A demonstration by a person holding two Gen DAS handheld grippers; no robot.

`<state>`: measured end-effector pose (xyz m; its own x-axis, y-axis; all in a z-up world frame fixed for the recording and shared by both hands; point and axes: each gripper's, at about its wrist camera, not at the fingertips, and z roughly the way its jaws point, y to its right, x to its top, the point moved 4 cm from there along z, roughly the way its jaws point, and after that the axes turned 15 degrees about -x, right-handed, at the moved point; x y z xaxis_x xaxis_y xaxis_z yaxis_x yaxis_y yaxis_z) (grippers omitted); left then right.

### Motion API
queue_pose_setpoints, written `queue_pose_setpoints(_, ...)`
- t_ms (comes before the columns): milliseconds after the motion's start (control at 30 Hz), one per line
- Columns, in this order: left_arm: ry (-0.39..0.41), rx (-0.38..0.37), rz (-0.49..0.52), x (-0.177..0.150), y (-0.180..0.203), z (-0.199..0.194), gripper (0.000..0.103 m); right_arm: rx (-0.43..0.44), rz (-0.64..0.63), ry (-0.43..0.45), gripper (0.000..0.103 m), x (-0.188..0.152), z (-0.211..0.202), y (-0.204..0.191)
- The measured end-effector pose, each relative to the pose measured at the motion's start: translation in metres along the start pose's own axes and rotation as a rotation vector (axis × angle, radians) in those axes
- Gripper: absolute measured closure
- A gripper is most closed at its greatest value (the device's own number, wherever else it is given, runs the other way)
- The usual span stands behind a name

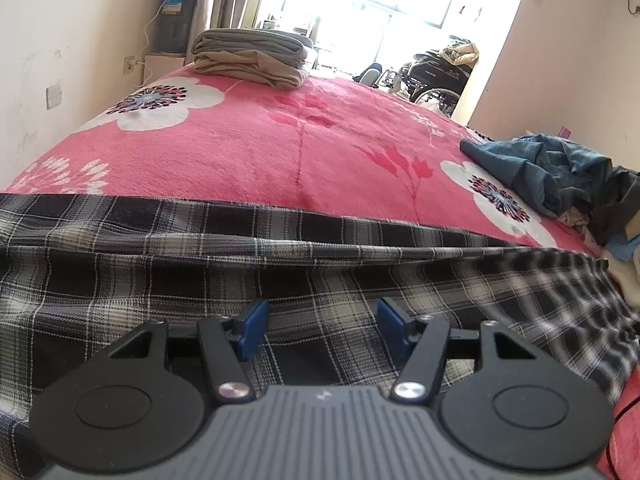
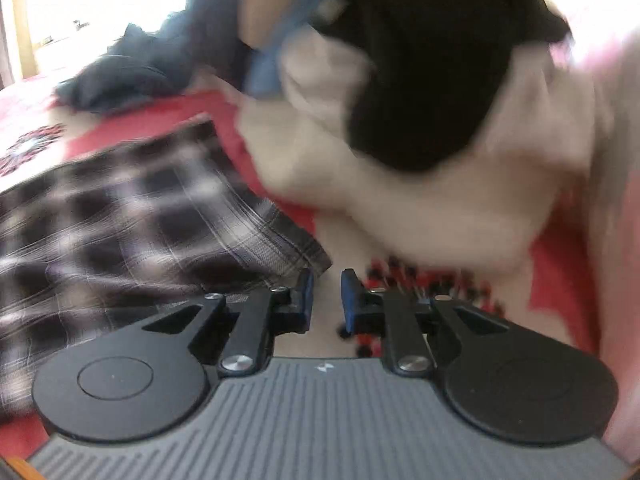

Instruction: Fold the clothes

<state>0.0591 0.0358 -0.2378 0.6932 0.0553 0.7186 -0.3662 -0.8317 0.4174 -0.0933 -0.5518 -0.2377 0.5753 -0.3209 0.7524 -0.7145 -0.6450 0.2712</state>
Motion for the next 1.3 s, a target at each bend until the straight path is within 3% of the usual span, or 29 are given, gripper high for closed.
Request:
queue_pose_setpoints(100,0.021,0.014,-0.012,0.003,-0.004,-0.004,0.042,0.196,-0.083,0.092,0.089,0.022,-0.039,-0.054)
queue_pose_setpoints(200,0.042,0.036,-0.018,0.007,-0.010,-0.007,0.042,0.493,-0.251,0.154,0.089,0.030,-0.084,-0.138)
queue_pose_setpoints(267,0.057,0.057,-0.016,0.011,-0.016,-0.010,0.042,0.689,-0.368,0.138,0.090,0.026,-0.107,-0.197)
queue_pose_setpoints(300,0.067,0.071,-0.013,0.013,-0.020,-0.012,0.042,0.732,-0.402,0.124,0.090,0.024,-0.110,-0.220)
queue_pose_setpoints(433,0.099,0.105,-0.060,0.021,-0.043,-0.017,0.042,0.759,-0.475,0.071,0.091,0.018,-0.100,-0.291)
queue_pose_setpoints(533,0.120,0.109,-0.098,0.026,-0.055,-0.020,0.042,0.725,-0.334,0.029,0.092,0.031,-0.087,-0.304)
queue_pose_setpoints(600,0.133,0.118,-0.093,0.028,-0.059,-0.019,0.042,0.669,-0.293,0.059,0.088,0.037,-0.097,-0.301)
queue_pose_setpoints(800,0.149,0.146,-0.104,0.035,-0.072,-0.012,0.042,0.929,-0.417,0.049,0.090,0.010,-0.153,-0.327)
queue_pose_setpoints(867,0.148,0.152,-0.100,0.036,-0.074,-0.012,0.042,0.892,-0.445,0.033,0.091,0.001,-0.146,-0.350)
queue_pose_setpoints(967,0.151,0.156,-0.096,0.035,-0.076,-0.015,0.042,0.835,-0.239,-0.029,0.092,0.013,-0.114,-0.369)
queue_pose_setpoints(1067,0.156,0.157,-0.103,0.035,-0.078,-0.018,0.042,0.792,-0.109,-0.031,0.088,0.026,-0.116,-0.365)
queue_pose_setpoints(1200,0.159,0.158,-0.110,0.035,-0.079,-0.019,0.042,0.874,-0.148,-0.006,0.088,0.021,-0.145,-0.340)
queue_pose_setpoints(1300,0.157,0.162,-0.103,0.035,-0.079,-0.018,0.042,0.824,-0.157,-0.003,0.088,0.022,-0.130,-0.309)
